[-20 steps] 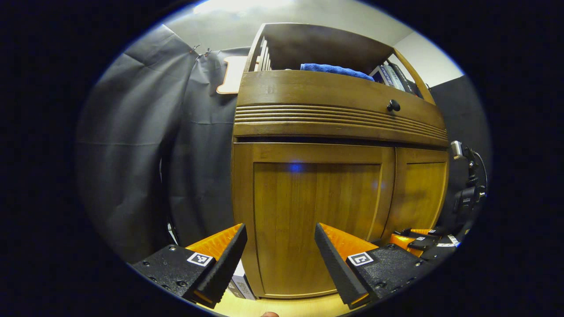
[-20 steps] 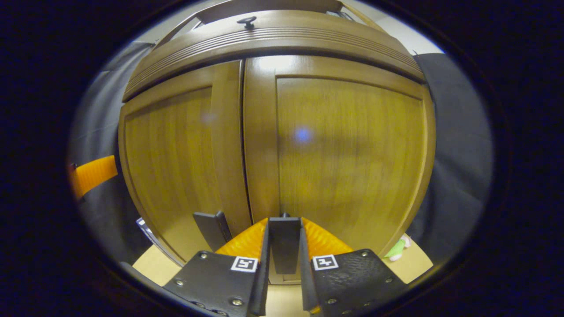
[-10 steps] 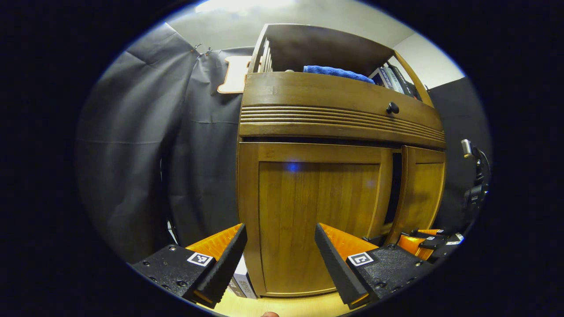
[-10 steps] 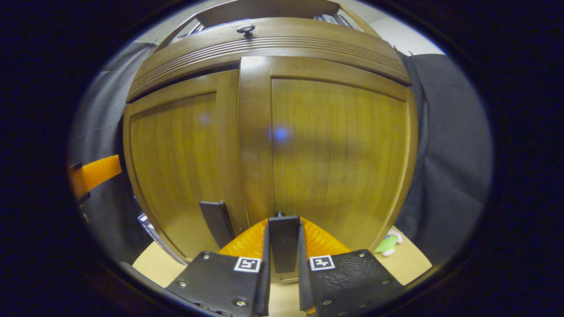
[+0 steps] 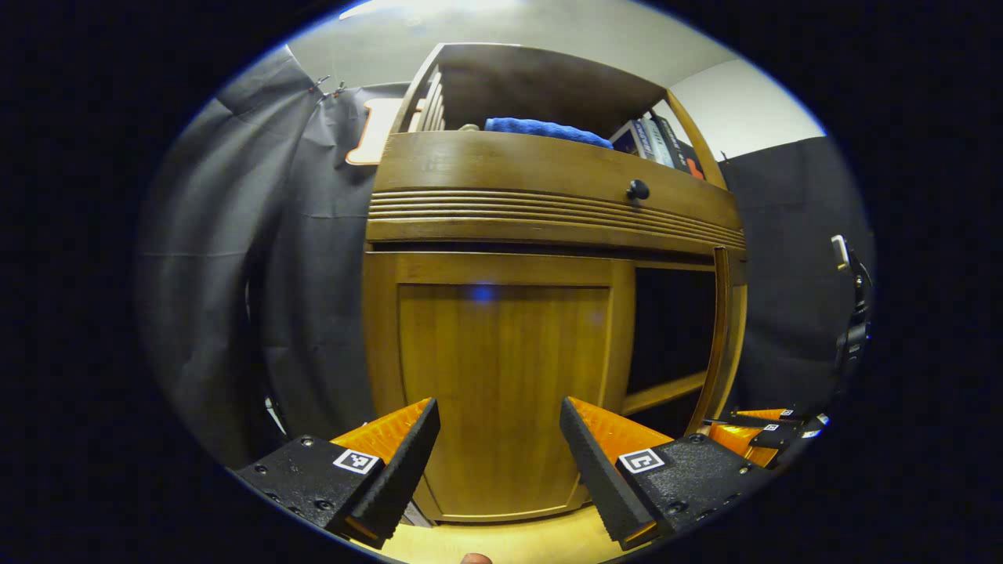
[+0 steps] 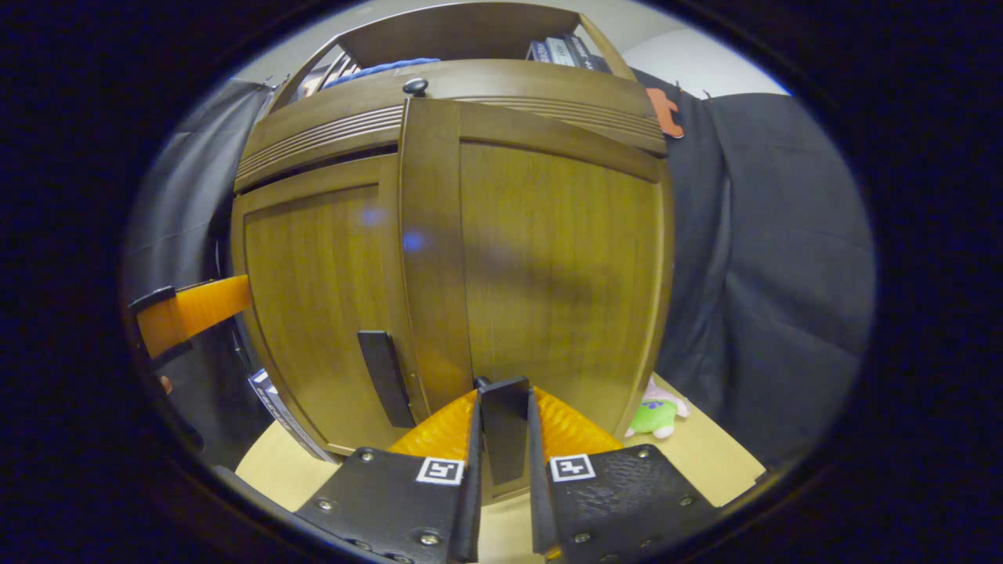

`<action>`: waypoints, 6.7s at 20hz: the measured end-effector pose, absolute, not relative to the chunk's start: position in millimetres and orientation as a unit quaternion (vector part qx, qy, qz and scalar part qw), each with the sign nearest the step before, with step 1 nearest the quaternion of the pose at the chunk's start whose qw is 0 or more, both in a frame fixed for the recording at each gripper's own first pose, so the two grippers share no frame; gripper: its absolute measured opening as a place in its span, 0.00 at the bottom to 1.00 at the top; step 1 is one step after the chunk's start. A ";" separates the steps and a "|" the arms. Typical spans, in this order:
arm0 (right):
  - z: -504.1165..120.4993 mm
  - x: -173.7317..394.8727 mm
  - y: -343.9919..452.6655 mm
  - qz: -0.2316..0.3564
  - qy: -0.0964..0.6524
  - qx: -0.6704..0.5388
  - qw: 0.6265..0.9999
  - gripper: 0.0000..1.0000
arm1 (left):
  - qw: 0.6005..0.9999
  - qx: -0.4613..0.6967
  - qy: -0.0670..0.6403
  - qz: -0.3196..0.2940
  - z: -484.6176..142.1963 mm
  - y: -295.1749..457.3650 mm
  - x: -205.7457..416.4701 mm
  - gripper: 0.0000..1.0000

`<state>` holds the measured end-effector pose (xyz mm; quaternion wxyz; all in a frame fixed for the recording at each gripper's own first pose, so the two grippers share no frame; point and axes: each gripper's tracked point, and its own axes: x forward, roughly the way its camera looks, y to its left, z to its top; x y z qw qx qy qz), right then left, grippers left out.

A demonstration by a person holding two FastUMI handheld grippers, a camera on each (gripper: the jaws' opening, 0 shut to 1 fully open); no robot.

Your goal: Open the right door of the double-door shoe cabinet with the right hand, and open the left door with the left hand.

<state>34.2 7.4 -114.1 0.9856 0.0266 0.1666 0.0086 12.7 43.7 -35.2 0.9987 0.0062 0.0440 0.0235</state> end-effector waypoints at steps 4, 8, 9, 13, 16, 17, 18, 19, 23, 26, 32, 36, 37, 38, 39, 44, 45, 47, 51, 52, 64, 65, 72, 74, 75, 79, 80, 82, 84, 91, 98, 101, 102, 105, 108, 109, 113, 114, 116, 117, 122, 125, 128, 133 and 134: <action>-110.3 3.8 -19.8 -0.022 0.165 0.032 0.986 0.30 | 0.999 0.004 0.042 -0.019 -34.1 10.3 10.1 0.95; -106.1 -18.2 -47.4 -0.056 0.162 0.035 0.985 0.25 | 0.998 0.001 0.043 -0.053 -35.0 -17.0 4.1 0.92; -106.1 -24.1 -55.1 -0.066 0.161 0.033 0.984 0.25 | 0.997 0.000 0.044 -0.059 -34.5 -21.6 2.8 0.95; -101.3 -44.6 -87.0 -0.105 0.153 0.035 0.982 0.25 | 0.997 0.007 0.041 -0.070 -32.7 -32.3 -2.7 0.92; -99.7 -55.9 -108.7 -0.133 0.147 0.035 0.980 0.25 | 0.996 0.010 0.042 -0.073 -34.3 -34.4 -4.3 0.92; -99.6 -59.5 -115.7 -0.143 0.146 0.033 0.978 0.25 | 0.996 0.010 0.043 -0.072 -34.7 -34.4 -4.0 0.92; -98.7 -61.7 -122.9 -0.152 0.145 0.032 0.977 0.25 | 0.996 0.010 0.044 -0.072 -35.8 -35.0 -4.6 0.92; -99.1 -64.0 -129.2 -0.157 0.144 0.032 0.977 0.25 | 0.996 0.010 0.046 -0.073 -36.4 -34.9 -4.7 0.92; -98.5 -76.3 -154.6 -0.187 0.144 0.031 0.971 0.25 | 0.996 0.011 0.055 -0.075 -42.4 -36.6 -4.6 0.92; -97.8 -78.2 -176.4 -0.206 0.142 0.026 0.968 0.18 | 0.995 0.014 0.060 -0.077 -46.5 -36.7 -4.8 0.92; -91.8 -79.9 -203.6 -0.235 0.134 0.020 0.962 0.18 | 0.994 0.014 0.068 -0.080 -53.5 -40.0 -1.8 0.92; -90.5 -81.2 -217.7 -0.249 0.134 0.018 0.959 0.18 | 0.994 0.013 0.076 -0.080 -58.7 -40.3 0.9 0.95; -90.6 -83.9 -220.6 -0.254 0.132 0.016 0.958 0.18 | 0.994 0.013 0.078 -0.079 -59.1 -39.3 1.0 0.92; -89.4 -85.8 -224.2 -0.260 0.130 0.014 0.957 0.18 | 0.994 0.013 0.079 -0.077 -60.7 -38.7 2.1 0.95; -89.2 -89.4 -229.0 -0.266 0.129 0.012 0.955 0.18 | 0.994 0.013 0.080 -0.075 -61.2 -37.2 3.1 0.95; -88.3 -79.1 -225.6 -0.251 0.125 0.023 0.960 0.19 | 0.994 0.009 0.087 -0.066 -67.7 -31.9 6.7 0.95; -84.2 -81.6 -220.7 -0.248 0.126 0.016 0.960 0.21 | 0.994 0.008 0.089 -0.065 -69.5 -30.7 7.2 0.95; -86.1 -84.2 -212.5 -0.242 0.129 -0.001 0.961 0.22 | 0.994 0.008 0.093 -0.063 -72.0 -28.4 7.6 0.95; -82.8 -84.3 -204.0 -0.230 0.129 -0.009 0.964 0.22 | 0.994 0.013 0.097 -0.058 -77.2 -24.3 12.0 0.95; -81.9 -86.5 -204.1 -0.229 0.129 -0.007 0.965 0.22 | 0.994 0.014 0.097 -0.056 -78.6 -24.6 13.0 0.92; -58.1 -132.8 -230.8 -0.278 0.133 -0.004 0.951 0.22 | 0.992 0.035 0.096 -0.072 -102.8 -50.0 56.9 0.95; -61.7 -147.7 -235.8 -0.286 0.132 -0.001 0.949 0.22 | 0.992 0.042 0.098 -0.072 -107.5 -51.8 61.9 0.93; -66.9 -169.7 -264.2 -0.321 0.131 0.024 0.938 0.22 | 0.989 0.093 0.107 -0.037 -130.9 -40.0 100.5 0.81; -68.3 -165.5 -268.3 -0.320 0.130 0.030 0.938 0.22 | 0.989 0.095 0.110 -0.026 -134.3 -33.6 104.5 0.74; -69.3 -162.8 -269.6 -0.318 0.129 0.032 0.939 0.22 | 0.989 0.093 0.113 -0.029 -134.9 -33.0 105.3 0.74; -71.8 -146.9 -267.1 -0.305 0.127 0.033 0.943 0.22 | 0.989 0.082 0.112 -0.045 -137.1 -44.9 107.8 0.54; -72.4 -142.9 -265.2 -0.301 0.128 0.034 0.944 0.22 | 0.990 0.080 0.112 -0.043 -134.1 -46.0 112.3 0.48; -76.5 -138.8 -260.8 -0.293 0.131 0.034 0.947 0.22 | 0.990 0.066 0.116 -0.043 -136.9 -44.8 108.8 0.37; -78.5 -134.9 -255.8 -0.284 0.134 0.034 0.949 0.22 | 0.990 0.055 0.119 -0.045 -138.0 -44.0 107.9 0.34; -77.6 -132.9 -245.5 -0.276 0.129 0.033 0.952 0.22 | 0.990 0.043 0.127 -0.053 -136.6 -45.3 95.9 0.32; -80.9 -136.4 -234.2 -0.264 0.124 0.048 0.955 0.22 | 0.989 0.030 0.131 -0.062 -133.4 -45.8 67.1 0.30; -85.5 -138.4 -230.2 -0.252 0.126 0.053 0.958 0.22 | 0.990 0.022 0.129 -0.060 -131.1 -44.5 52.1 0.30; -85.1 -136.3 -228.5 -0.246 0.126 0.055 0.960 0.22 | 0.990 0.022 0.127 -0.059 -130.4 -43.7 46.9 0.30; -84.9 -129.0 -221.8 -0.225 0.125 0.057 0.965 0.22 | 0.990 0.019 0.127 -0.056 -128.8 -41.6 29.7 0.30; -86.8 -117.9 -211.3 -0.200 0.129 0.059 0.969 0.22 | 0.991 0.011 0.121 -0.054 -125.7 -38.0 11.8 0.30; -89.8 -114.5 -206.2 -0.190 0.131 0.063 0.971 0.22 | 0.991 0.012 0.119 -0.053 -124.5 -35.9 5.7 0.30; -98.7 -95.0 -177.3 -0.143 0.144 0.068 0.977 0.22 | 0.992 0.002 0.114 -0.048 -121.6 -26.7 -21.6 0.32; -100.9 -90.9 -169.9 -0.130 0.148 0.068 0.978 0.22 | 0.993 0.001 0.113 -0.046 -120.5 -23.6 -28.2 0.32; -106.2 -84.3 -151.4 -0.101 0.154 0.067 0.981 0.22 | 0.993 0.001 0.111 -0.040 -118.2 -17.2 -41.8 0.34; -108.0 -80.7 -143.0 -0.087 0.157 0.065 0.982 0.22 | 0.993 0.000 0.110 -0.036 -117.1 -13.4 -48.3 0.32; -111.8 -54.8 -94.0 -0.017 0.163 0.068 0.984 0.22 | 0.994 -0.004 0.109 -0.004 -111.4 11.3 -83.1 0.30; -115.1 -41.6 -62.0 0.024 0.166 0.070 0.983 0.22 | 0.994 -0.002 0.107 0.014 -109.0 28.0 -100.3 0.27; -119.8 -33.8 -32.9 0.058 0.172 0.075 0.980 0.22 | 0.994 0.002 0.108 0.027 -106.6 39.4 -111.3 0.26; -125.7 -29.0 -0.9 0.094 0.179 0.075 0.976 0.22 | 0.993 0.003 0.107 0.040 -104.6 52.3 -121.6 0.25; -126.9 -27.1 3.1 0.099 0.179 0.074 0.976 0.22 | 0.993 0.003 0.106 0.044 -104.1 54.6 -122.7 0.23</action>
